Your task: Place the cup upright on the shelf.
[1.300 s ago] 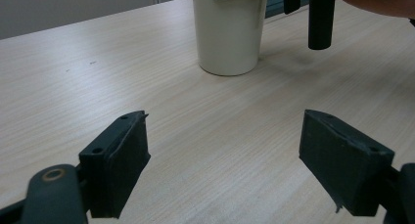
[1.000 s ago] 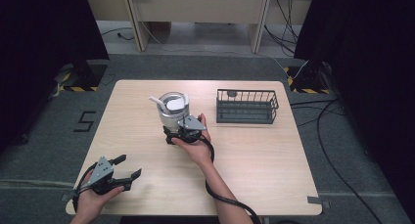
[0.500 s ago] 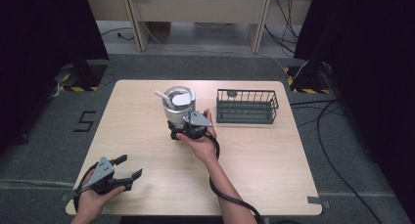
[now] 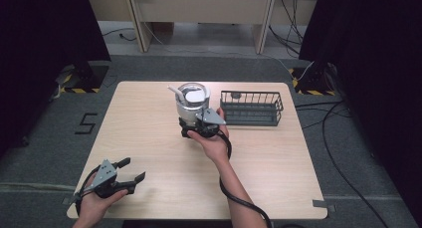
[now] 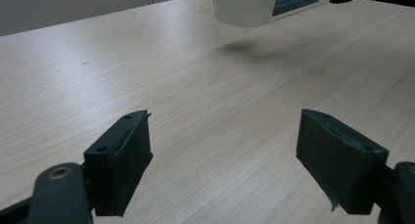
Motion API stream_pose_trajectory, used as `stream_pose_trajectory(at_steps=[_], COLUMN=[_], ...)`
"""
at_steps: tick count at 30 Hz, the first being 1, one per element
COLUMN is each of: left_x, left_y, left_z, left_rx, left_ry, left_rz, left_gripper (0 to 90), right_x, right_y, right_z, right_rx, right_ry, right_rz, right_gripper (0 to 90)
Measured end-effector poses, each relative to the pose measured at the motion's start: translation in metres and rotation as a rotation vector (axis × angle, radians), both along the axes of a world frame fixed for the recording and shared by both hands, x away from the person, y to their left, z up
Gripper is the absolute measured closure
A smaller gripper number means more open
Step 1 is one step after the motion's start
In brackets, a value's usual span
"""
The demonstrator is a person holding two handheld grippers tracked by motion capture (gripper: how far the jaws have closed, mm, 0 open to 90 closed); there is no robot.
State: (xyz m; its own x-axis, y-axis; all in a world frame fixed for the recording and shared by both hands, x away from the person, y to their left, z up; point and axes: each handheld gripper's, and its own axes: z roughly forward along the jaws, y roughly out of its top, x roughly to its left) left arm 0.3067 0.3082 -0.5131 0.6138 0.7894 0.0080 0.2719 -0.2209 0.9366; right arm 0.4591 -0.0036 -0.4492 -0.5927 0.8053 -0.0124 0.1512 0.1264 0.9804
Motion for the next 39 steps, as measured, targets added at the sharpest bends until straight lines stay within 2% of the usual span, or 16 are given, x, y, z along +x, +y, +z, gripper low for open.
stream_pose_trajectory(at_steps=[16, 39], left_x=[0.0, 0.0], left_y=[0.0, -0.001], left_z=[0.0, 0.0], left_rx=[-0.003, -0.014], left_ry=[0.003, 0.007], left_rz=[-0.004, -0.008], left_gripper=[20.8, 21.0], right_x=[0.005, 0.006], right_y=[-0.025, -0.064], right_z=[0.01, 0.023], right_rx=[-0.014, -0.001], right_ry=[0.019, 0.027], right_rz=[-0.072, -0.179], right_gripper=[10.8, 10.8])
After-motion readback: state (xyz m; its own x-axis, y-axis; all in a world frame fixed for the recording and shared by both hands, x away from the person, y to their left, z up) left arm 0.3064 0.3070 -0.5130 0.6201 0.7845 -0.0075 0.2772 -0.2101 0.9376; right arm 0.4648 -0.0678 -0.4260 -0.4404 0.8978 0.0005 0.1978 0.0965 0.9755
